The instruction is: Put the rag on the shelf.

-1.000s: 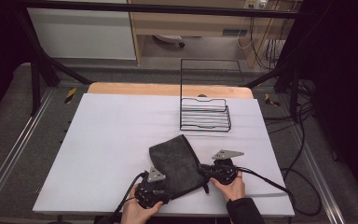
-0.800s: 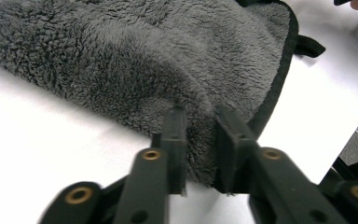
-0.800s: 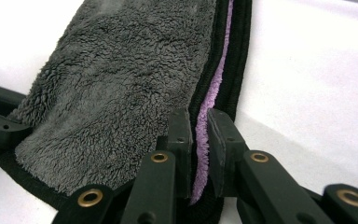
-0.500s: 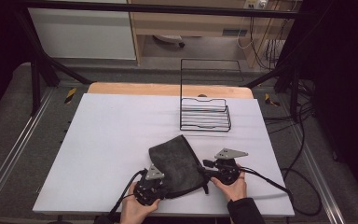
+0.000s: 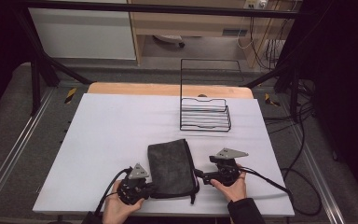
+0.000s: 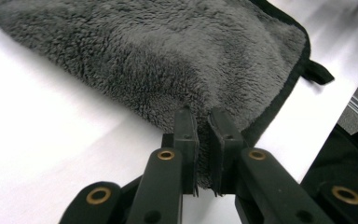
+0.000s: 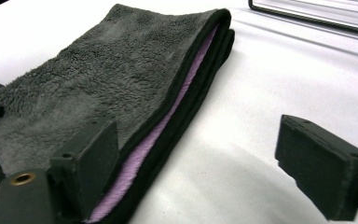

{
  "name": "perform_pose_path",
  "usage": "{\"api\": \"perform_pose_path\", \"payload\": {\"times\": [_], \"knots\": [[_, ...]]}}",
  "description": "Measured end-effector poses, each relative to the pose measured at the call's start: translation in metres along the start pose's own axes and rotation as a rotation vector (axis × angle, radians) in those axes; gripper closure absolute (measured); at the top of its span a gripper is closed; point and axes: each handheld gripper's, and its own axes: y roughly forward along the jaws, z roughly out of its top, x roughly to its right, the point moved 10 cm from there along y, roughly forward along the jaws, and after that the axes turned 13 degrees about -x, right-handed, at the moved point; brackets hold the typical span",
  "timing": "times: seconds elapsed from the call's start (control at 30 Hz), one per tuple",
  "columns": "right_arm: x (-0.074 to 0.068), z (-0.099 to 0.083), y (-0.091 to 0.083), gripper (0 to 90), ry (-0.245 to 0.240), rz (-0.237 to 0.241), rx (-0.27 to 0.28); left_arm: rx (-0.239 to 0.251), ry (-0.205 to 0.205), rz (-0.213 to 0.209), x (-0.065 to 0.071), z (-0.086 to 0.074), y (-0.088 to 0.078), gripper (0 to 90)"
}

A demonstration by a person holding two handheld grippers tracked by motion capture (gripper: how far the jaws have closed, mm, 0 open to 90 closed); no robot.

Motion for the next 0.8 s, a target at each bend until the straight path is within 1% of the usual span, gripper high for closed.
{"api": "perform_pose_path", "payload": {"times": [0.03, 0.07, 0.13, 0.3, 0.37, 0.47, 0.53, 0.6, 0.63, 0.67, 0.73, 0.77, 0.8], "knots": [[0.0, 0.0, 0.0, 11.9, -0.001, 0.001, -0.002, -0.006, -0.001, 0.002, -0.004, -0.004, -0.003, 82.4], [0.0, 0.0, 0.0, 11.9, -0.001, 0.001, -0.002, -0.006, -0.001, 0.002, -0.004, -0.004, -0.003, 82.4], [0.001, -0.001, 0.001, 8.8, 0.005, 0.001, -0.014, -0.011, -0.004, 0.0, -0.009, -0.007, -0.006, 82.4], [0.001, -0.002, 0.001, 7.2, 0.007, 0.002, -0.018, -0.024, 0.0, 0.011, -0.018, -0.016, -0.012, 82.4], [0.001, -0.002, 0.001, 5.9, 0.008, -0.001, -0.02, -0.023, -0.004, 0.01, -0.02, -0.018, -0.014, 82.4], [0.001, -0.002, 0.002, 5.3, 0.009, -0.002, -0.024, -0.024, 0.0, 0.018, -0.023, -0.023, -0.016, 81.9], [0.001, -0.002, 0.002, 5.0, 0.01, -0.001, -0.024, -0.019, -0.01, 0.01, -0.024, -0.024, -0.015, 81.7], [0.0, -0.003, 0.003, 4.2, 0.021, 0.002, -0.033, -0.027, 0.007, 0.029, -0.025, -0.025, -0.014, 78.3], [0.0, -0.003, 0.003, 4.2, 0.021, 0.002, -0.033, -0.027, 0.014, 0.035, -0.024, -0.025, -0.013, 78.3], [0.0, -0.003, 0.003, 4.2, 0.022, 0.003, -0.034, -0.026, 0.025, 0.044, -0.024, -0.025, -0.014, 76.2], [0.001, -0.003, 0.003, 3.9, 0.019, 0.0, -0.034, -0.018, 0.033, 0.062, -0.027, -0.024, -0.017, 68.0], [0.002, -0.003, 0.003, 3.6, 0.015, -0.003, -0.034, -0.018, 0.036, 0.067, -0.029, -0.024, -0.018, 58.5], [0.002, -0.003, 0.003, 3.4, 0.016, -0.002, -0.035, -0.016, 0.034, 0.072, -0.031, -0.024, -0.019, 53.6]]}}
